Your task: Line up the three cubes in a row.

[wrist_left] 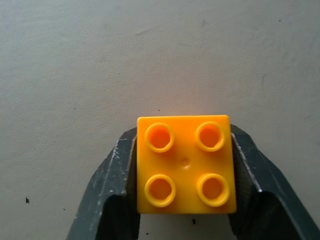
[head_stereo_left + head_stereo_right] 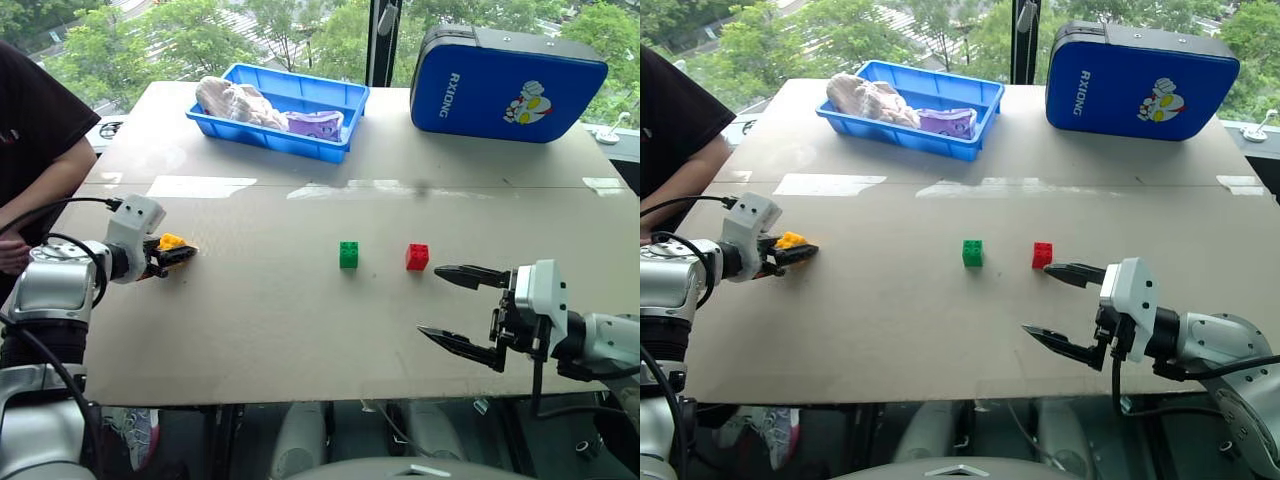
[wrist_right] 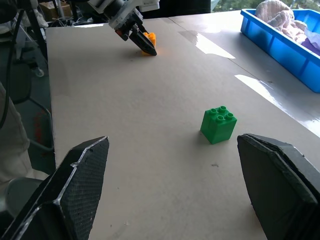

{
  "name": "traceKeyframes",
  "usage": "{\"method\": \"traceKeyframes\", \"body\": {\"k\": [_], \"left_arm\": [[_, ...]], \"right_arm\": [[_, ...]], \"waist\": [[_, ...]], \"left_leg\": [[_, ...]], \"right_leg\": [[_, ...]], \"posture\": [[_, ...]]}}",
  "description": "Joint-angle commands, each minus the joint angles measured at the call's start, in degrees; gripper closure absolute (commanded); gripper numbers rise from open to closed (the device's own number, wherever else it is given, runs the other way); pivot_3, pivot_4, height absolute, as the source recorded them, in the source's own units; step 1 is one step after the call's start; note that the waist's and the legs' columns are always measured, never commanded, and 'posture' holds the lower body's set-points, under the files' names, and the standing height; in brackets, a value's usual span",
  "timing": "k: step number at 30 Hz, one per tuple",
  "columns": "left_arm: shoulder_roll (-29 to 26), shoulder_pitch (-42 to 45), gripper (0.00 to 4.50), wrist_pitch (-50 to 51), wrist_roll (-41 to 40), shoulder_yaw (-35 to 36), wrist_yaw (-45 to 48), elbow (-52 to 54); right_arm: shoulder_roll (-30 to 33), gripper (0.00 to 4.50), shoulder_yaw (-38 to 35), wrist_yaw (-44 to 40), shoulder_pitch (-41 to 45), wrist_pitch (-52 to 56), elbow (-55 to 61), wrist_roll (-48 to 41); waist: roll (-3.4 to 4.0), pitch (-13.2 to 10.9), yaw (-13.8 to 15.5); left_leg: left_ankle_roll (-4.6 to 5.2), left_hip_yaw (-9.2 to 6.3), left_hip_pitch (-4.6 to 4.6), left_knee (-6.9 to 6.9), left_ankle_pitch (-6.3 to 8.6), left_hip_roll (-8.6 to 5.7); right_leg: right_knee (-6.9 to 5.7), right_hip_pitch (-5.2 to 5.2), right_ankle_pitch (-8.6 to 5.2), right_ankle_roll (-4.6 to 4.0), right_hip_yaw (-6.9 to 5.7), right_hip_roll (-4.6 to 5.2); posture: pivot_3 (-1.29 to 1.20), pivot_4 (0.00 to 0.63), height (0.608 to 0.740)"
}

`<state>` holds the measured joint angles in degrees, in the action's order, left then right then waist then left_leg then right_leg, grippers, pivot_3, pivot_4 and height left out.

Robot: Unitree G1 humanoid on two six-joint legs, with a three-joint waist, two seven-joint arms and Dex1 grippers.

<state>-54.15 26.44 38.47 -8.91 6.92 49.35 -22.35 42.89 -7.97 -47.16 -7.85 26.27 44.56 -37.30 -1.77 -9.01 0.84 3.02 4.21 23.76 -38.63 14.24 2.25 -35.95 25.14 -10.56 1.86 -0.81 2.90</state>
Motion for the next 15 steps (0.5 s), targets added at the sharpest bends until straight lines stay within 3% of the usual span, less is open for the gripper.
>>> {"method": "traceKeyframes", "body": {"k": [1, 5, 9, 15], "left_arm": [[-0.2, 0.5, 3.16, -4.3, -1.4, 0.7, 3.3, -0.2], [0.2, 0.1, 3.16, -10.2, -7.0, 0.9, 14.2, 5.6], [0.7, 2.7, 3.16, -16.3, -7.8, -3.9, 23.9, 9.0], [3.8, 13.1, 3.16, -36.7, 0.9, -15.2, 34.6, -3.3]], "right_arm": [[0.8, 0.28, -2.5, 0.6, -0.8, -0.6, 2.7, -0.3], [0.9, 0.28, -2.9, 0.8, -1.3, -0.9, 2.8, -0.3], [1.0, 0.28, -3.1, 0.7, -0.8, -1.0, 2.4, -0.4], [1.2, 0.28, -3.9, 0.6, -0.8, -1.1, 3.0, -0.7]], "waist": [[0.00, 0.0, 0.0], [-0.01, 0.0, 0.0], [-0.01, 0.0, 0.1], [-0.01, 0.0, 0.1]], "left_leg": [[0.00, -0.01, 0.00, 0.00, 0.00, -0.01], [0.00, -0.02, 0.03, 0.00, 0.00, 0.00], [0.00, -0.02, 0.06, 0.00, 0.00, -0.02], [0.01, 0.02, 0.03, -0.01, -0.01, -0.09]], "right_leg": [[0.00, 0.00, 0.00, 0.00, 0.00, 0.01], [0.01, 0.01, 0.00, -0.01, -0.01, 0.03], [0.02, 0.01, 0.01, -0.02, -0.03, 0.08], [0.01, -0.01, 0.00, -0.01, 0.00, -0.05]], "posture": [[0.00, 0.150, 0.740], [0.00, 0.150, 0.740], [0.00, 0.150, 0.740], [0.00, 0.150, 0.740]]}}
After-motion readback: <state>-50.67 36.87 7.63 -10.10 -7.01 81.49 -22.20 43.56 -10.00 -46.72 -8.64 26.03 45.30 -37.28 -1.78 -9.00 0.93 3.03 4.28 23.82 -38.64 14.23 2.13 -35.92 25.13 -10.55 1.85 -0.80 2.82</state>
